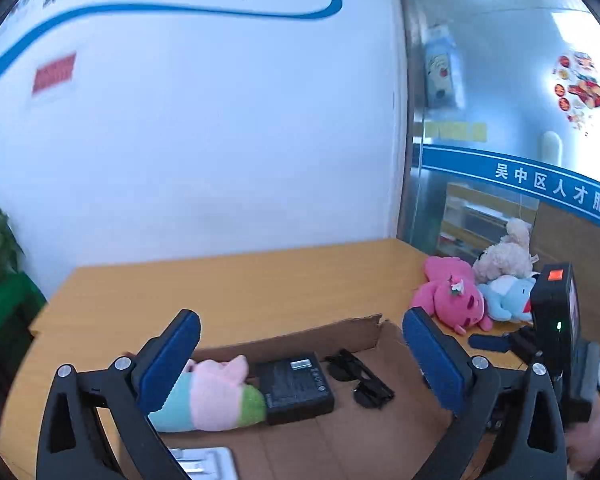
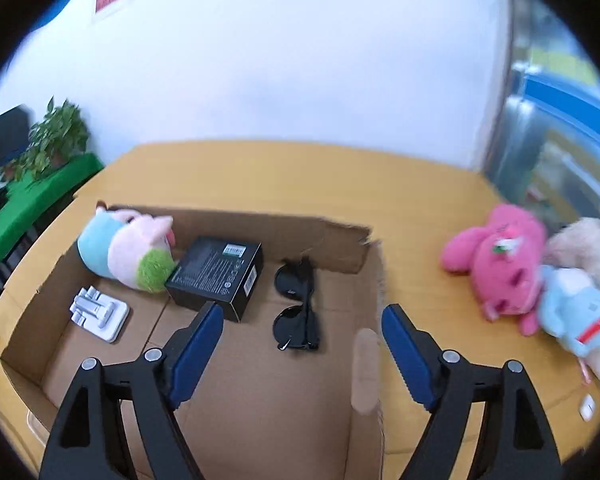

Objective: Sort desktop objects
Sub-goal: 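Open the left gripper to release the sunglasses and withdraw, then move the left gripper to the clear phone case with beige rim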

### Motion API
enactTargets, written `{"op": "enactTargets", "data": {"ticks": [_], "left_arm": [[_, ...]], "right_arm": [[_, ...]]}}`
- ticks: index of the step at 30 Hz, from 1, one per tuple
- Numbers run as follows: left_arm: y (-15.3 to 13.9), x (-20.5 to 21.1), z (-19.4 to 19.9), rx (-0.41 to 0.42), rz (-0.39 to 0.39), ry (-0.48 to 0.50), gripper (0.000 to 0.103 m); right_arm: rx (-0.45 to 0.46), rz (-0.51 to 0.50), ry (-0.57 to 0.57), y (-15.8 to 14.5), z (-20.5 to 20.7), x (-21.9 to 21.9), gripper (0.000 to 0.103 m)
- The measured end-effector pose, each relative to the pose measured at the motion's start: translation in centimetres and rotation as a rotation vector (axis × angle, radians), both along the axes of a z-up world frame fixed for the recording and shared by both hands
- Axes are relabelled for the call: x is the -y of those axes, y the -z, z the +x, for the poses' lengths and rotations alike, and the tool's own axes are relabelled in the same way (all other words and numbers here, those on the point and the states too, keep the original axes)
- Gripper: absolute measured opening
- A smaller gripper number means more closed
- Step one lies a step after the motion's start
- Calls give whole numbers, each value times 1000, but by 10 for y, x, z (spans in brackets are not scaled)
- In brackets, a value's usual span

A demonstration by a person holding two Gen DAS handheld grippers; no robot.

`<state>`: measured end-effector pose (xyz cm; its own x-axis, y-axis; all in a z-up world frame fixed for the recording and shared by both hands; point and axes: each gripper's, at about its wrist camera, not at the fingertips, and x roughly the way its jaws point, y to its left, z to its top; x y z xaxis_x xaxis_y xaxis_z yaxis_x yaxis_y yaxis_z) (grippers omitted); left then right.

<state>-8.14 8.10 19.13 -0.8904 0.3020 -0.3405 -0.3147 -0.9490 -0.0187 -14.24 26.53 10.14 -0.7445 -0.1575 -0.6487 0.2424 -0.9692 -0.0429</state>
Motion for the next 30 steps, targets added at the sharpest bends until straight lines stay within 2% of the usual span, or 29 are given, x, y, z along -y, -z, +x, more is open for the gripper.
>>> {"op": "enactTargets", "data": {"ticks": [3, 7, 9, 17, 23, 27, 30], "left_arm": [[1, 12, 26, -3, -10, -36, 103], [7, 22, 58, -35, -27, -65, 103], [11, 26, 67, -23, -18, -69, 103], [25, 55, 96, 25, 0, -95, 103], [58, 97, 119, 132, 1, -136, 103], [86, 130, 140, 195, -14, -179, 103], [105, 155, 149, 256, 20, -217, 103]], "right_arm": [[-21, -33, 0, -3, 22, -1, 82], [-29, -8, 21, -11, 40, 0, 82], [-43, 12, 23, -6, 44, 7, 82], [-125, 61, -8, -21, 74, 17, 82], [-106, 0, -87, -16, 98, 23, 82], [-63, 21, -146, 4, 111, 40, 82], [-5, -17, -225, 20, 118, 57, 82]]}}
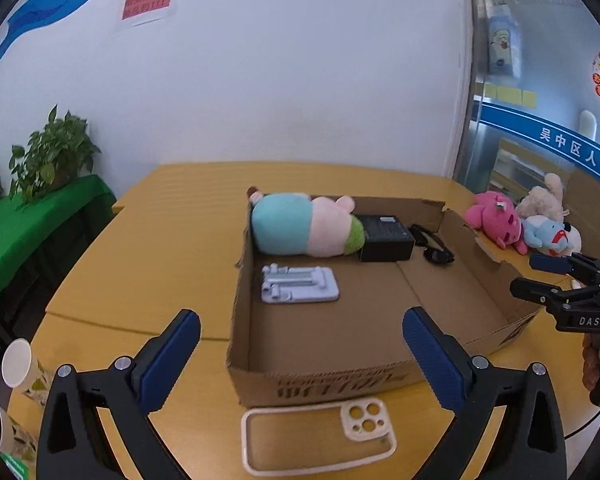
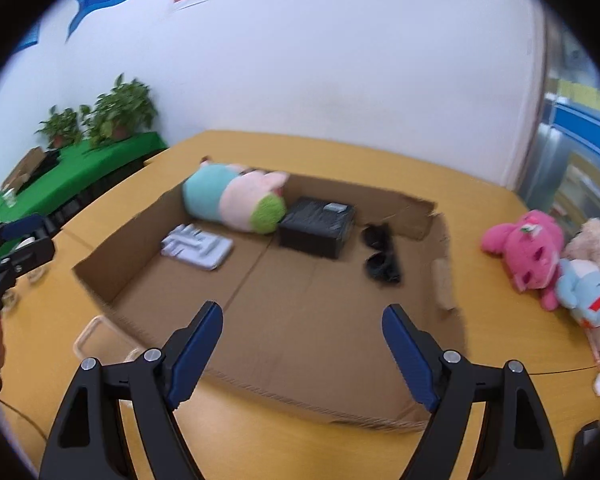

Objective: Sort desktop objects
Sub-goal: 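Move the left gripper to the clear phone case with beige rim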

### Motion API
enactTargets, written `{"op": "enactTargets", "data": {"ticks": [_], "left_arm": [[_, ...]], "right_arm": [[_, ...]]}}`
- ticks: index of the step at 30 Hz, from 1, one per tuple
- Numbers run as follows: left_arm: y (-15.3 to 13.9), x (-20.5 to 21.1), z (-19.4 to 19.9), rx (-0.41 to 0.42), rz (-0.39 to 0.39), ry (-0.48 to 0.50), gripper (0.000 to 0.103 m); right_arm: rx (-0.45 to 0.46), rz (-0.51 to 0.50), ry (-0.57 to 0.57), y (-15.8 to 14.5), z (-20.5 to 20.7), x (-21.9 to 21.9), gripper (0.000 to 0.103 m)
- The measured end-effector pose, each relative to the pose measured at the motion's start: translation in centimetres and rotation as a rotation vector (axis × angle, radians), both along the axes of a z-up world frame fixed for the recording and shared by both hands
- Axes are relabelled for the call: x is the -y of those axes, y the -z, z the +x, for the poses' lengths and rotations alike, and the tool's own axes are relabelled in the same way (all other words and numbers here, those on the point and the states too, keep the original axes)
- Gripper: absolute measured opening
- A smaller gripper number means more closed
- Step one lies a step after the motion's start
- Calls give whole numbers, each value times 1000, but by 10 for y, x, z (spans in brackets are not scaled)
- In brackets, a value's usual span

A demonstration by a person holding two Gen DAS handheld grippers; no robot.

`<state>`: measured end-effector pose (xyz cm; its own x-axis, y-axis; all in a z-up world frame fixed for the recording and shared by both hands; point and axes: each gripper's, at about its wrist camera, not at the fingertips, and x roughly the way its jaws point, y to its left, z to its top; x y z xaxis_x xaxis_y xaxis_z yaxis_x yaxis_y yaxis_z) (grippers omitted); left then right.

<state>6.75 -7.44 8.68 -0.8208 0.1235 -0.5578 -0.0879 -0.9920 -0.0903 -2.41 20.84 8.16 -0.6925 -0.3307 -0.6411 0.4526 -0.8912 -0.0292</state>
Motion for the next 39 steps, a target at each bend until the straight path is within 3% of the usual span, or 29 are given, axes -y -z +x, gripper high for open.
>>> {"op": "enactTargets", "data": {"ticks": [5, 8, 13, 19, 22, 25, 28, 33, 36, 39], "left_arm": [[34, 29, 7, 101, 22, -27, 102], [56, 43, 9, 166, 73, -16, 100], [94, 57, -1, 295, 139, -23, 75], [126, 51, -16, 425, 240, 34, 69], [128, 39, -17, 428, 272, 84, 67], [126, 26, -17, 426, 246, 88, 67], [114, 11, -10, 395, 291, 128, 67], [74, -23, 10, 282, 376, 292, 65], [58, -45, 21, 245, 337, 374, 67], [66, -49, 20, 284, 323, 368, 67]], "right_arm": [[113, -61, -183, 33, 21, 27, 82], [270, -135, -337, 67, 29, 46, 81], [384, -177, -375, 102, 20, 68, 80], [455, -192, -442, 125, 11, 100, 80], [453, -209, -456, 127, 7, 105, 81], [451, -229, -437, 128, 3, 101, 82], [434, -258, -410, 123, 3, 83, 82], [288, -356, -409, 83, 28, 30, 80], [193, -328, -424, 68, 51, 10, 80], [196, -294, -341, 75, 55, -9, 80]]}}
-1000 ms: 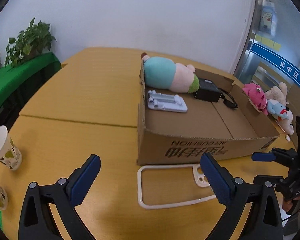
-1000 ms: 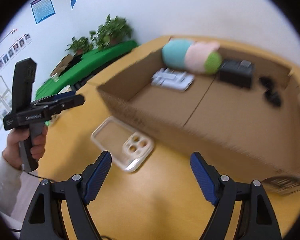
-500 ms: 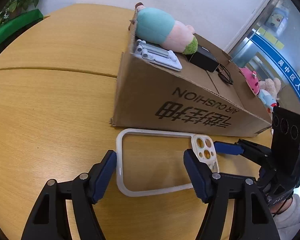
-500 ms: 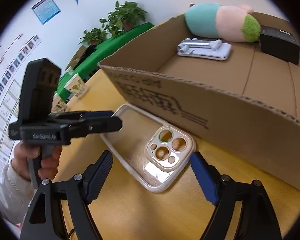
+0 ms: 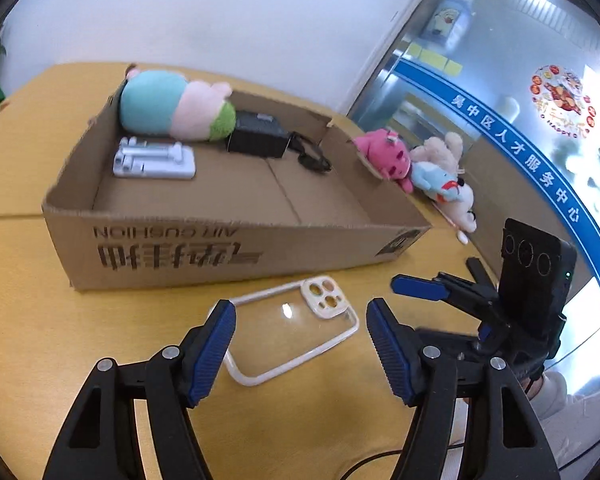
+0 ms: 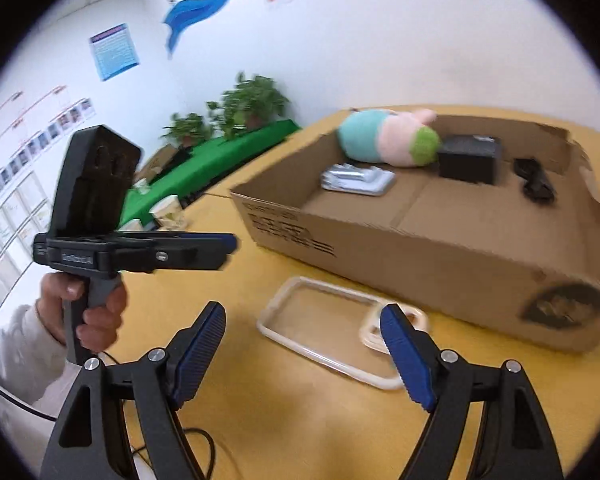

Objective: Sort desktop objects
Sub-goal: 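Move the left gripper to the clear phone case with beige rim, then close the left gripper on the phone case rim and lift it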

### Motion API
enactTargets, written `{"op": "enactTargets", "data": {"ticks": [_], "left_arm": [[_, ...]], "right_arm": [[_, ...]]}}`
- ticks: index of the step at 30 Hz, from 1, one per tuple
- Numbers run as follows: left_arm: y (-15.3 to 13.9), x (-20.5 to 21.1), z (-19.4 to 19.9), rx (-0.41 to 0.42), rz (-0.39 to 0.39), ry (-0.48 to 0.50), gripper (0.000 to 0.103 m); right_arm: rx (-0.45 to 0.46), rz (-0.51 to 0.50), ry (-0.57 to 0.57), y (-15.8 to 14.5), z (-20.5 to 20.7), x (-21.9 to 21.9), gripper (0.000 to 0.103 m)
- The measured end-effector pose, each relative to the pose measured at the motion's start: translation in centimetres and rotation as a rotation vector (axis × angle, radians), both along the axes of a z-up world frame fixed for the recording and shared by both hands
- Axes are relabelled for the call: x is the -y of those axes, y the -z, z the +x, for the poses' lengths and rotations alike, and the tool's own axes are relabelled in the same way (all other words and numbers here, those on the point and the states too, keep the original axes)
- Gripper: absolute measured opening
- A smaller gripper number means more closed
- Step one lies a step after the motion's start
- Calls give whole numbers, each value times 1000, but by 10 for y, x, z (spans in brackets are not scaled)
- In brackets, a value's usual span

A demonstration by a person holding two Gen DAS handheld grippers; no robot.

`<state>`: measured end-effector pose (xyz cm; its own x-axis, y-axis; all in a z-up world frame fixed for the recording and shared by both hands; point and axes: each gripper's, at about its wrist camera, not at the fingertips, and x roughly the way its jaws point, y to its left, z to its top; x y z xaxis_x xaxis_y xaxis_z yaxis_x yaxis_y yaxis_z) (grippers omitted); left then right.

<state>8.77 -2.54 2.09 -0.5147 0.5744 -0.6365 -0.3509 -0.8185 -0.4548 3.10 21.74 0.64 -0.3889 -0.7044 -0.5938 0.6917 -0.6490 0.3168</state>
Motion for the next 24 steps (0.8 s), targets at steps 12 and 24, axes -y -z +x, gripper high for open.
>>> {"op": "enactTargets", "data": {"ticks": [12, 24], "left_arm": [[52, -2, -48, 227, -11, -84, 65], [4, 7, -8, 46, 55, -19, 69]], "right_arm": [[247, 47, 46, 49, -76, 10, 82], [79, -115, 10, -4, -16, -32, 82]]}}
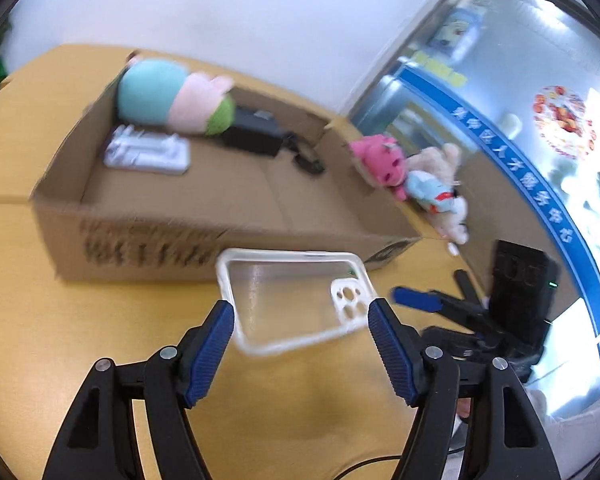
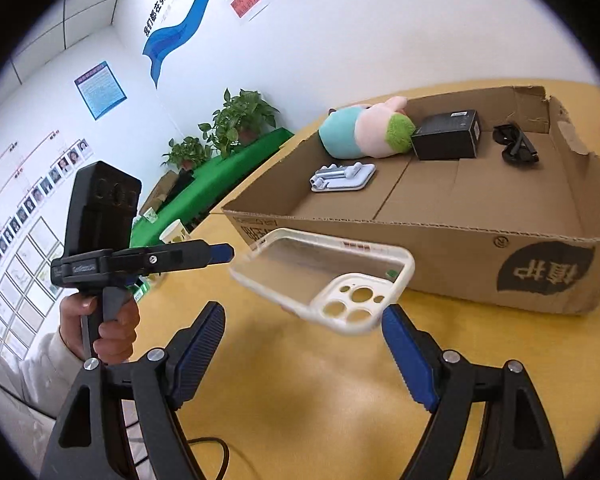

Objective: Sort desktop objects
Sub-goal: 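Close the left gripper on the phone case rim and lift it, then carry the phone case with the left gripper and lower it into the box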

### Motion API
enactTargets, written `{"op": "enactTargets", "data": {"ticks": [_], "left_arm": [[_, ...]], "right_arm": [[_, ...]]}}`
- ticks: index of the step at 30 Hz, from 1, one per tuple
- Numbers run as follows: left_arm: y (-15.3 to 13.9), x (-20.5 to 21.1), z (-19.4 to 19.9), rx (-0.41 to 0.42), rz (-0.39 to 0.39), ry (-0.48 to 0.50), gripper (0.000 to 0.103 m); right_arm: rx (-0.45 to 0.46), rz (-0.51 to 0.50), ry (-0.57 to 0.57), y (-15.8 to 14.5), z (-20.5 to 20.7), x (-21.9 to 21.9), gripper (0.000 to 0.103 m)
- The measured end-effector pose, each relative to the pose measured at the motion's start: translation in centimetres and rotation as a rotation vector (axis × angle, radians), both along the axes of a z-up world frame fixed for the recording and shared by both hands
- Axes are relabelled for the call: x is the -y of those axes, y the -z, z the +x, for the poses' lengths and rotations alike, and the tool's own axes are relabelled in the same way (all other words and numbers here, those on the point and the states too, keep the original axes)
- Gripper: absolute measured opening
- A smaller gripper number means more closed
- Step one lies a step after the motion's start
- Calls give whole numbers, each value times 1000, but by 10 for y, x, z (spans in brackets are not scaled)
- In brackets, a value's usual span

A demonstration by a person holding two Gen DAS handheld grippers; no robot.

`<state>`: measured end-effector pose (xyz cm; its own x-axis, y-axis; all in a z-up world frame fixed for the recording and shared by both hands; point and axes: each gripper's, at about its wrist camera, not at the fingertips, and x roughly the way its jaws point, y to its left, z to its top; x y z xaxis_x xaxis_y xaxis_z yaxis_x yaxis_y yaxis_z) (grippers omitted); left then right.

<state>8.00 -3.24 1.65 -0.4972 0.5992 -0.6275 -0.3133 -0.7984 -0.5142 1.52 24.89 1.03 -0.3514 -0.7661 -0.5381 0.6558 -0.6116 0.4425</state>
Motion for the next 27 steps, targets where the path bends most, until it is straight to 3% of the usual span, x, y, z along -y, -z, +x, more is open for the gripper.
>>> {"op": "enactTargets", "data": {"ticks": [4, 5, 6, 8, 9, 10, 11, 15, 19, 22, 27], "left_arm": [[34, 0, -20, 108, -23, -41, 64], [39, -3, -22, 124, -48, -44, 53], [48, -7, -29, 160, -89, -40, 46], [60, -11, -36, 182, -109, -32, 20], [61, -12, -37, 181, -118, -37, 18], [61, -12, -38, 178, -131, -41, 11], [61, -13, -40, 178, -146, -46, 6], [55, -17, -34, 160, -182, -55, 3], [12, -17, -20, 71, -148, -85, 3], [-47, -21, -17, -96, -137, -82, 3], [-108, -27, -72, -247, -179, -87, 3]], "right_arm": [[56, 85, 85, 18, -9, -3, 79], [62, 117, 102, 22, -13, 0, 77], [56, 157, 116, 26, -17, 3, 68], [62, 233, 128, 36, -26, 11, 48], [85, 264, 129, 44, -30, 16, 33], [92, 305, 136, 51, -32, 18, 25], [89, 332, 138, 54, -30, 18, 23], [51, 364, 167, 54, -23, 18, 15], [-22, 305, 208, 20, -10, 8, 13], [-140, 246, 243, -36, -5, -3, 13], [-296, 215, 243, -99, -41, -2, 13]]}}
